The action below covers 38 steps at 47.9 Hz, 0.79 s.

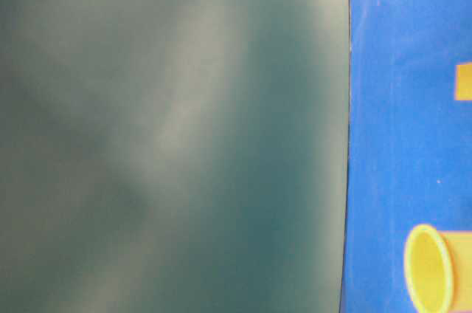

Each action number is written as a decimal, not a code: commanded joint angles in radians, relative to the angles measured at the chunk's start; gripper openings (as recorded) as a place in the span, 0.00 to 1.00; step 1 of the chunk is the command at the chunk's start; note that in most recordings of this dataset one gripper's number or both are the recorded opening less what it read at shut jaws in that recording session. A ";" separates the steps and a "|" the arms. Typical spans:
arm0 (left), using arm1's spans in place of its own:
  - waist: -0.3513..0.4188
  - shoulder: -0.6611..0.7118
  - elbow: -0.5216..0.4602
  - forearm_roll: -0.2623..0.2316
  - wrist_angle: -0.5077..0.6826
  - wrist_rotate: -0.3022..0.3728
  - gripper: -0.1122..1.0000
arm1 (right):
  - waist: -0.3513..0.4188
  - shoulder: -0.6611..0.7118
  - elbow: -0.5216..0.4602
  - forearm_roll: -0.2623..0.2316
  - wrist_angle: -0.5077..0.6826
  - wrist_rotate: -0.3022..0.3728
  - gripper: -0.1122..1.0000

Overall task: Move the block forward with right arm.
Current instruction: 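Move the open right gripper leftward toward the small orange cube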

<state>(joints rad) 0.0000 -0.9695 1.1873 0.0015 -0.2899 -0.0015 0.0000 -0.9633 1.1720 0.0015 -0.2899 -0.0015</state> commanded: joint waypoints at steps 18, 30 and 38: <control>0.002 0.012 -0.074 0.006 0.133 -0.009 0.11 | -0.002 0.086 -0.253 0.015 0.443 0.048 0.10; 0.002 0.011 -0.074 0.006 0.133 -0.009 0.11 | -0.064 0.178 -0.360 0.017 0.505 0.227 0.10; 0.002 0.011 -0.074 0.005 0.133 -0.009 0.11 | -0.067 0.242 -0.387 0.012 0.526 0.307 0.10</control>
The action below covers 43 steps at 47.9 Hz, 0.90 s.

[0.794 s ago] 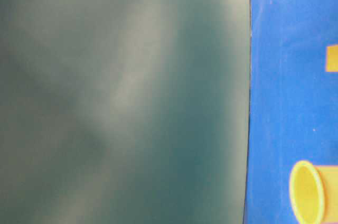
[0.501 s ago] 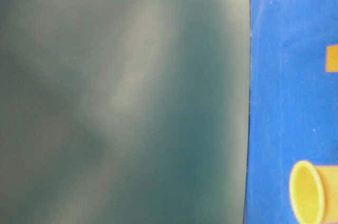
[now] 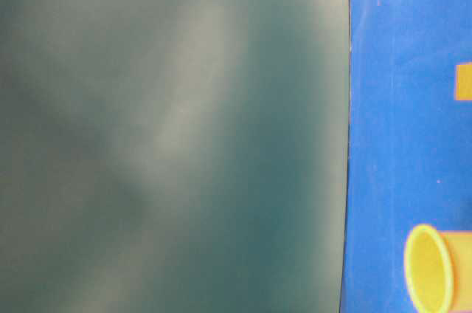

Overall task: Move the block forward with right arm.
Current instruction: 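Move the open right gripper leftward toward the small orange cube, then lower the right gripper and center its fingers around the orange cube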

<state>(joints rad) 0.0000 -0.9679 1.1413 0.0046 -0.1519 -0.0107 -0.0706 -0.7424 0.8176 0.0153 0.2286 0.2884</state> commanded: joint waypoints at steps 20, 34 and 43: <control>0.002 0.009 -0.031 0.003 0.002 -0.005 0.11 | 0.003 0.176 -0.086 -0.002 0.066 0.023 0.33; 0.002 0.008 -0.035 0.003 0.002 -0.005 0.11 | 0.002 0.368 -0.186 -0.017 0.247 0.008 0.67; 0.002 0.008 -0.041 0.002 0.002 -0.005 0.11 | 0.005 0.495 -0.261 -0.055 0.344 0.005 0.67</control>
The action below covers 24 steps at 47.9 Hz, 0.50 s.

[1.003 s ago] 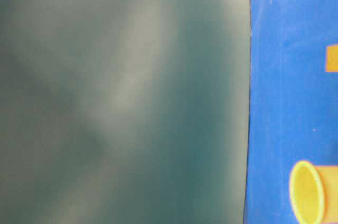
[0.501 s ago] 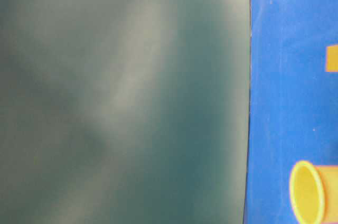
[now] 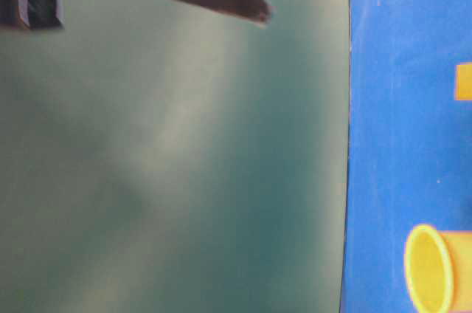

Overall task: Move the block forward with right arm.
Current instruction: 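Lower the right gripper and center its fingers around the orange cube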

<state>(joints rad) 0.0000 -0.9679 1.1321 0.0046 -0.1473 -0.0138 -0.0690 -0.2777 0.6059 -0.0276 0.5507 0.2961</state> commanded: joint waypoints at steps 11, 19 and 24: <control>0.002 0.009 -0.032 0.002 -0.003 0.000 0.11 | 0.021 0.153 -0.110 -0.017 0.043 -0.034 0.67; 0.002 0.009 -0.032 0.002 -0.003 0.000 0.11 | 0.043 0.219 -0.129 -0.017 0.041 -0.086 0.67; 0.002 0.009 -0.032 0.002 -0.003 0.000 0.11 | 0.049 0.259 -0.137 -0.017 0.038 -0.103 0.67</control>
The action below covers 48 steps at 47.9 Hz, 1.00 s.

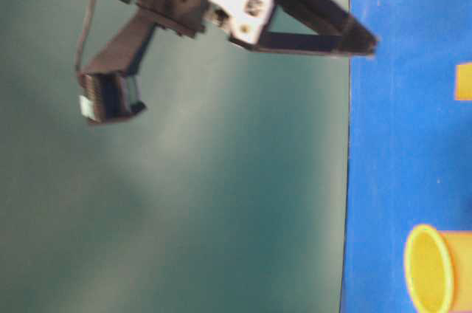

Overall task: Move the block forward with right arm.
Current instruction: 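Lower the right gripper and center its fingers around the orange cube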

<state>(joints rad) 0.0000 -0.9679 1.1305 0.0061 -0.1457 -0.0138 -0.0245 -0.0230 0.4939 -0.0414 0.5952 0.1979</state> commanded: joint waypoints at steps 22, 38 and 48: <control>0.002 0.009 -0.031 0.002 -0.005 0.002 0.11 | 0.008 0.141 -0.037 -0.003 -0.091 -0.018 0.67; 0.002 0.009 -0.032 0.002 -0.005 0.002 0.11 | 0.008 0.190 -0.078 -0.002 -0.109 -0.074 0.67; 0.002 0.008 -0.032 0.002 -0.005 0.002 0.11 | 0.018 0.221 -0.089 0.002 -0.109 -0.077 0.67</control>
<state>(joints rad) 0.0000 -0.9664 1.1305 0.0061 -0.1457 -0.0123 -0.0169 0.2086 0.4249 -0.0414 0.4909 0.1227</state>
